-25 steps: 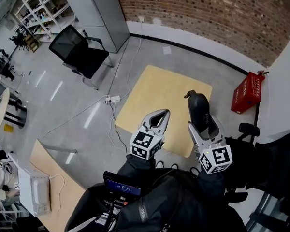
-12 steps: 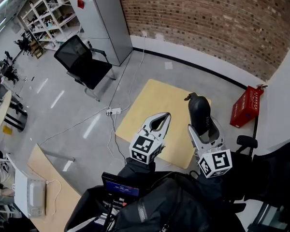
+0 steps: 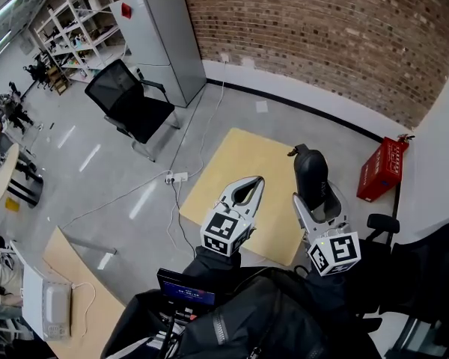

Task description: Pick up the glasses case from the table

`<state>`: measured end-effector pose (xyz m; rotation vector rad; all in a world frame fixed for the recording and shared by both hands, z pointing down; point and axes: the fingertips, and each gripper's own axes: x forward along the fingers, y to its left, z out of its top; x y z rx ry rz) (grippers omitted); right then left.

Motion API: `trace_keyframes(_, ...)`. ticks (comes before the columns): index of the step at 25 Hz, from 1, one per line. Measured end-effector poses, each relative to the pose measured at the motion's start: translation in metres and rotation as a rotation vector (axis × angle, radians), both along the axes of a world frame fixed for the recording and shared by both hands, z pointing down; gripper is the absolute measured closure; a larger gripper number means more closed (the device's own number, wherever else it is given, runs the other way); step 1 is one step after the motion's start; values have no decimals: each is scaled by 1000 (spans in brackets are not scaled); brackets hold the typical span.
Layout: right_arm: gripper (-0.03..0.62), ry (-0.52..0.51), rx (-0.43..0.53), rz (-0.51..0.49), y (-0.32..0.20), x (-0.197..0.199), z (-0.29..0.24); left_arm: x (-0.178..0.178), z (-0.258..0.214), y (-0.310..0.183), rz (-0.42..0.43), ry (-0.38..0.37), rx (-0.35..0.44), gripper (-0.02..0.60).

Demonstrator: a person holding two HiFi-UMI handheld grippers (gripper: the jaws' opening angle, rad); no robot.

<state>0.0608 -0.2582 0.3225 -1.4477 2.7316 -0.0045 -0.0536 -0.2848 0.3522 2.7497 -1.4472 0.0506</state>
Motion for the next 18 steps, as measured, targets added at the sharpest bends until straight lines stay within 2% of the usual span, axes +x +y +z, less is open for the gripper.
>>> trace_keyframes(18, 263, 8, -3, 10, -3, 2, 5, 3, 8, -3, 10, 1, -11, 581)
